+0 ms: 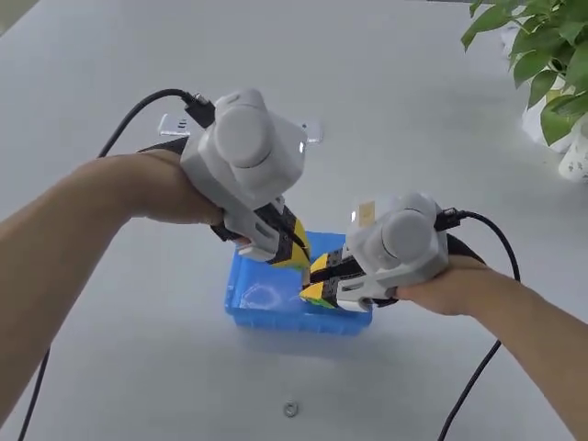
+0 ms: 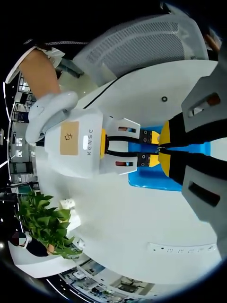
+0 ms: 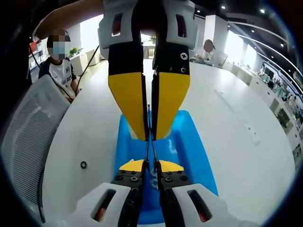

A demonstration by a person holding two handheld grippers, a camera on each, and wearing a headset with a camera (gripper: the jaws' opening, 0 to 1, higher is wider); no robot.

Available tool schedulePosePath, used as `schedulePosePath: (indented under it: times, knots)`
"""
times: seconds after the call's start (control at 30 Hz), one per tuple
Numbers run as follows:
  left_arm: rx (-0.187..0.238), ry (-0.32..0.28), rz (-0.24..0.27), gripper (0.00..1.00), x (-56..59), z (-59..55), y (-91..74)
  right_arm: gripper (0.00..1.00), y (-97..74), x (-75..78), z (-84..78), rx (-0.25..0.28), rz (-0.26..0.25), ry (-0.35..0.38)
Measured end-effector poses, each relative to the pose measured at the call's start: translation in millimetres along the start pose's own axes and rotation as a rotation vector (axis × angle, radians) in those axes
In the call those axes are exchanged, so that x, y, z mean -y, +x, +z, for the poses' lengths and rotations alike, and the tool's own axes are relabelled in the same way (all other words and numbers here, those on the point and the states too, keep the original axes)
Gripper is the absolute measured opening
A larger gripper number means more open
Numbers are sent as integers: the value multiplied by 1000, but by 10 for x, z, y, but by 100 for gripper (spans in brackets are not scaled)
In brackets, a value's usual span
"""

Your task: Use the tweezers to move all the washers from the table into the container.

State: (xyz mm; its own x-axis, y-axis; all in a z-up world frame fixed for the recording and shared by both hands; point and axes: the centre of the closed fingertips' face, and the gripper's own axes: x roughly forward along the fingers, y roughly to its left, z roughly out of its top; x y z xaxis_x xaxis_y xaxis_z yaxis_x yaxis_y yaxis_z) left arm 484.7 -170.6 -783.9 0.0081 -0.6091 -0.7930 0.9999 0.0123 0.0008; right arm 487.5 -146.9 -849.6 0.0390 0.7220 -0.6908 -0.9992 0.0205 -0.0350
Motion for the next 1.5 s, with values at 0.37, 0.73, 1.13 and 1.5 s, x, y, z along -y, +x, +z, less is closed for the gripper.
schedulePosePath:
  times: [0.37, 0.73, 1.13, 1.5]
  knots:
    - [1, 16, 13, 6, 69, 111, -150, 11, -124, -49, 137, 16, -16, -12]
    - [8, 21, 25, 6, 173, 225, -294, 11, -273, -143, 281, 25, -36, -34]
    - [13, 43, 26, 6, 397, 364, -363, 11, -406, -331, 341, 29, -51, -42]
    - [13, 50, 14, 6, 630, 336, -358, 11, -398, -583, 332, 27, -44, -42]
